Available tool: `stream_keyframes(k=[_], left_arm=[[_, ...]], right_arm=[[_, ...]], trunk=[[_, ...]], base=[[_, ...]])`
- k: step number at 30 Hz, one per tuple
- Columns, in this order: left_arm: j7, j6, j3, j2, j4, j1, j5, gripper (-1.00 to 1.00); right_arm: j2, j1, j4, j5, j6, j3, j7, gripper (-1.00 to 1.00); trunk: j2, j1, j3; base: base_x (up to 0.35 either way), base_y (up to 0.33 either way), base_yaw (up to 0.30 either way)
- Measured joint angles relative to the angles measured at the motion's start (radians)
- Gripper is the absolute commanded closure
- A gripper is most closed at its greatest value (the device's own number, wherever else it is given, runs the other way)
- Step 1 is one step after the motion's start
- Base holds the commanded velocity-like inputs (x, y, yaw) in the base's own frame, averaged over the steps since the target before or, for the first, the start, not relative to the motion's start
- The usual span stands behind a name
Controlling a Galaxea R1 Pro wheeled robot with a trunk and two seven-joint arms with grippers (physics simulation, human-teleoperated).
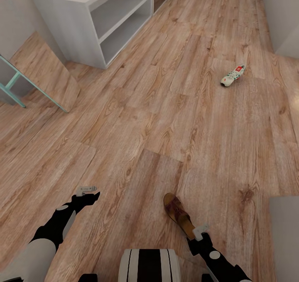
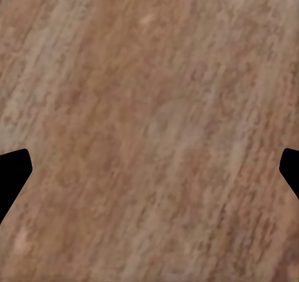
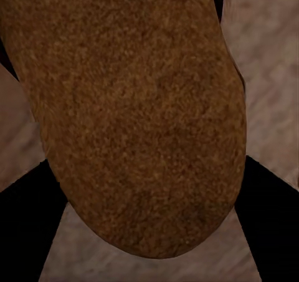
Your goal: Pick up the two gym shoes and the two sandals from the corridor floor and place them onto the hallstand (shoe rack) in the corridor, making sure they are on the rack and not on the floor. Arrange them so the two gym shoes are next to each other and the two sandals are next to each other.
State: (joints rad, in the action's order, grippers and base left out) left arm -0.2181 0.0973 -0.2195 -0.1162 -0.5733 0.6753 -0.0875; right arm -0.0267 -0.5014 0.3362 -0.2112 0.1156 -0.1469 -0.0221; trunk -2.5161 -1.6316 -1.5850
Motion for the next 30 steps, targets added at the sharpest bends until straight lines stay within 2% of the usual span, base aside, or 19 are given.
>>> stream_keyframes(k=[24,30], left_arm=[[0.000,0.000,0.001,-0.001,-0.068,-0.007,-0.001,-1.00],[0.000,0.002,0.000,0.000,-0.078,-0.007,0.000,-1.00]], right_arm=[[-0.001,0.000,0.000,-0.001,0.001,0.000,-0.002,1.00],[-0.002,0.000,0.000,-0.001,0.003,0.000,-0.002,1.00]], trunk=[[0.000,0.000,0.000],[0.001,0.003,0.023]], base=[[0.000,0.000,0.000],[0.000,0.000,0.000]])
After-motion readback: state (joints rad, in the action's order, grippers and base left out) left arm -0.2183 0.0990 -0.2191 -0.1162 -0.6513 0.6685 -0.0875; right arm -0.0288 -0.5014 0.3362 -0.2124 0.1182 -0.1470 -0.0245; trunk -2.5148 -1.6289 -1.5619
